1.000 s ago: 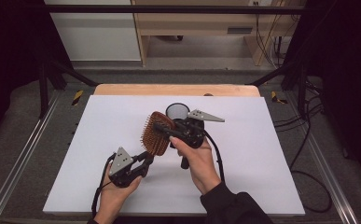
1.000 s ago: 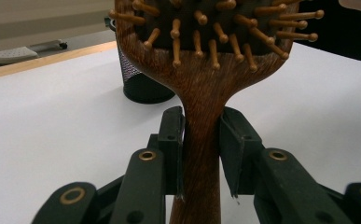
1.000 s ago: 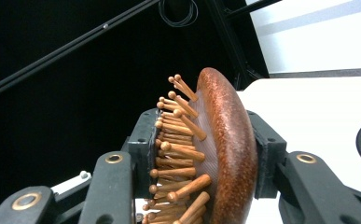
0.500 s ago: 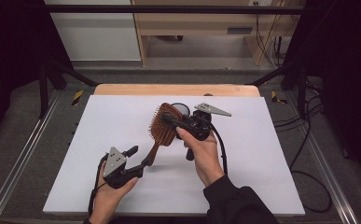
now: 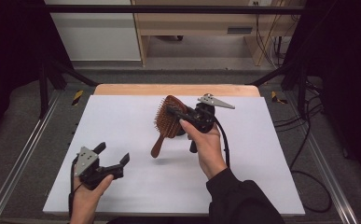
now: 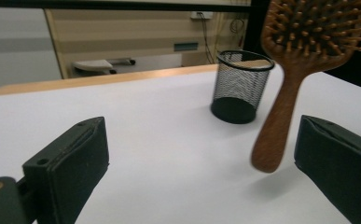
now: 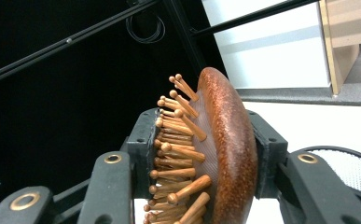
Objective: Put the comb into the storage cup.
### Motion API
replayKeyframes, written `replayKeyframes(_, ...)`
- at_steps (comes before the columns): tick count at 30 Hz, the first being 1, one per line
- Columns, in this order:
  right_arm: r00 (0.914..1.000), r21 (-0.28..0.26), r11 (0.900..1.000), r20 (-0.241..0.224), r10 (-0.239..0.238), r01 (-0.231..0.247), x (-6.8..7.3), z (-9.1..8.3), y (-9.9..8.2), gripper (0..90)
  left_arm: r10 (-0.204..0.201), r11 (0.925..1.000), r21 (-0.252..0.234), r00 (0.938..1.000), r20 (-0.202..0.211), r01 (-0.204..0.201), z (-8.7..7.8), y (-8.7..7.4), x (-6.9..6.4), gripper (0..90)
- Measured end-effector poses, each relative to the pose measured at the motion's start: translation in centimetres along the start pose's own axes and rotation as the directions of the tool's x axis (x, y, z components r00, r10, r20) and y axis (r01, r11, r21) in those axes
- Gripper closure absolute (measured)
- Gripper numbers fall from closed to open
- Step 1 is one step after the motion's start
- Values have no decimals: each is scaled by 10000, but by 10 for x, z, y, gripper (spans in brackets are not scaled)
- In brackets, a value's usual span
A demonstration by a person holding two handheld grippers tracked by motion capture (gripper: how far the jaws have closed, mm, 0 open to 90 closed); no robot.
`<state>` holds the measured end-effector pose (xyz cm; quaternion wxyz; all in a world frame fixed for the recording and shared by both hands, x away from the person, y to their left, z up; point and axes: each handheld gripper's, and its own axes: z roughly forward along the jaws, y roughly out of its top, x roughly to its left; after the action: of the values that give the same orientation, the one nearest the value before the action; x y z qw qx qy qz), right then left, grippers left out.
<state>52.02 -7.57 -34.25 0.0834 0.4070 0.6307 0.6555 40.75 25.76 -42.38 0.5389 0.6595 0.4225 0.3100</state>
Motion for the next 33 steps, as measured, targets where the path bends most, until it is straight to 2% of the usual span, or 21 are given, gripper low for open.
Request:
replayKeyframes(2,10000,-7,10000,-9,-32,32,0,1,3,529,40,9999,-152,9994,-352,-46,-10,-2,11,30)
replayKeyframes(4,10000,-32,10000,28,-90,90,0,2,5,529,-280,9994,-197,9975,-655,268,-16,-5,23,30)
replayKeyframes(7,9999,-79,9999,88,-70,71,-1,3,10,529,-854,9961,-324,9909,-1038,825,-23,-8,37,32)
replayKeyframes(13,9997,-240,9997,205,-94,99,-3,5,20,528,-684,9971,-416,9898,-1249,636,-27,-7,49,31)
replayKeyframes(17,9994,-220,9996,323,-140,147,-5,8,27,528,-812,9963,-383,9891,-1225,771,-25,-10,52,34)
replayKeyframes(20,9991,-178,9996,366,-226,233,-5,11,31,528,-721,9971,-325,9914,-1092,690,-24,-11,52,32)
replayKeyframes(22,9980,-117,9993,525,-358,365,-5,12,34,527,-708,9973,-254,9910,-1132,684,-23,-12,53,32)
replayKeyframes(26,9978,-95,9992,546,-372,377,-5,16,39,527,-779,9969,-219,9906,-1121,759,-23,-13,54,33)
replayKeyframes(33,9979,-315,9990,570,-312,331,-4,19,51,527,-707,9974,-224,9921,-1041,687,-23,-13,53,32)
